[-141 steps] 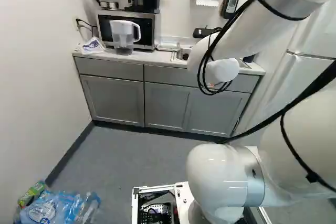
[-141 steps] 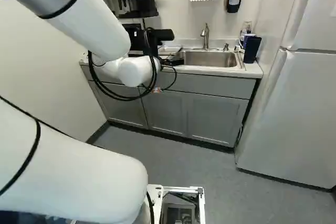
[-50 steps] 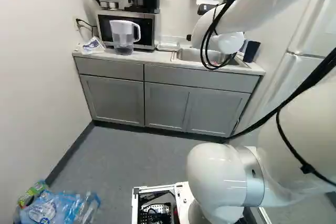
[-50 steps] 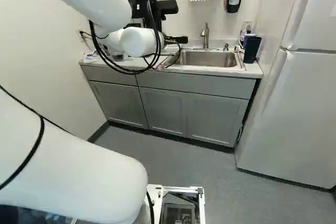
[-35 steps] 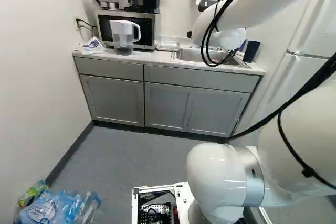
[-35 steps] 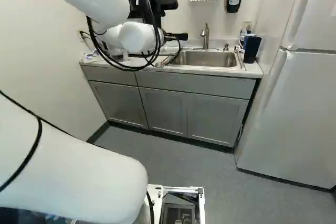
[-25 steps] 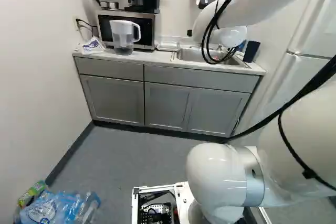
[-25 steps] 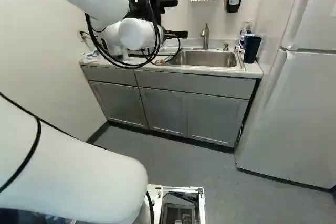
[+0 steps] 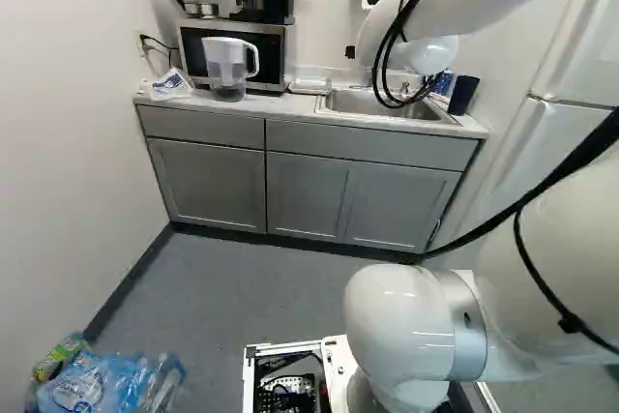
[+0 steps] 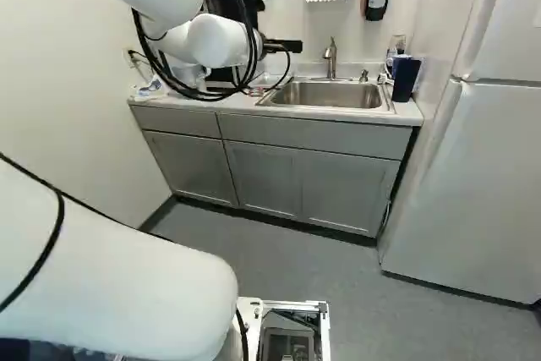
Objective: Rinse the cup and place it in the tray
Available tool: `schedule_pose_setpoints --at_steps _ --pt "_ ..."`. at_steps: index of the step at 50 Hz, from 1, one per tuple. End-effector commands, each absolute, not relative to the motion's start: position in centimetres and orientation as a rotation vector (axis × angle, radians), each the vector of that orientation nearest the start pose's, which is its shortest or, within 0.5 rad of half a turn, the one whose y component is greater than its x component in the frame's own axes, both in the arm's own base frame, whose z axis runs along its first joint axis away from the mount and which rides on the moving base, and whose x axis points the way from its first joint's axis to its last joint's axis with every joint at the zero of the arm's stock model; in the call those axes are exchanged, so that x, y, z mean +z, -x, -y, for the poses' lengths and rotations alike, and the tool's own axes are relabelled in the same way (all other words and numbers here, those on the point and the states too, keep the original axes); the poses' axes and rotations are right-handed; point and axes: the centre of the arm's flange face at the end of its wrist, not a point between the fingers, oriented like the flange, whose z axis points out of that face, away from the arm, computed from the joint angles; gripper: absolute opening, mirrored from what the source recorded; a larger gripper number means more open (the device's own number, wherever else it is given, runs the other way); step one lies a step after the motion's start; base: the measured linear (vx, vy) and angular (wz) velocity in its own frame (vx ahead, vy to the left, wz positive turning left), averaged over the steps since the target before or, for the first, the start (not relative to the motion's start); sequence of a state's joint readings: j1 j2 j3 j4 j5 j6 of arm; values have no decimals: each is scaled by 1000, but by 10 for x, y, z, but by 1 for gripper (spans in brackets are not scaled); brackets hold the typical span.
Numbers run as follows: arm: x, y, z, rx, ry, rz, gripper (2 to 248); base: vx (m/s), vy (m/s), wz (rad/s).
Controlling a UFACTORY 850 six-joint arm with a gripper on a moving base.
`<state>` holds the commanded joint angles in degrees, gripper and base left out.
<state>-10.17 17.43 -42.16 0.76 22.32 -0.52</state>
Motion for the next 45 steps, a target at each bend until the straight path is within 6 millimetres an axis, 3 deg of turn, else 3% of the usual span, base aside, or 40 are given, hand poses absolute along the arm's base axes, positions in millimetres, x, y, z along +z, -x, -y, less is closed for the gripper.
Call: schedule_pose_setpoints --at_steps 36,45 --pt "674 -414 74 -2180 2414 -221 247 0 0 0" --pt "674 -414 74 -2179 2415 -221 247 0 0 0"
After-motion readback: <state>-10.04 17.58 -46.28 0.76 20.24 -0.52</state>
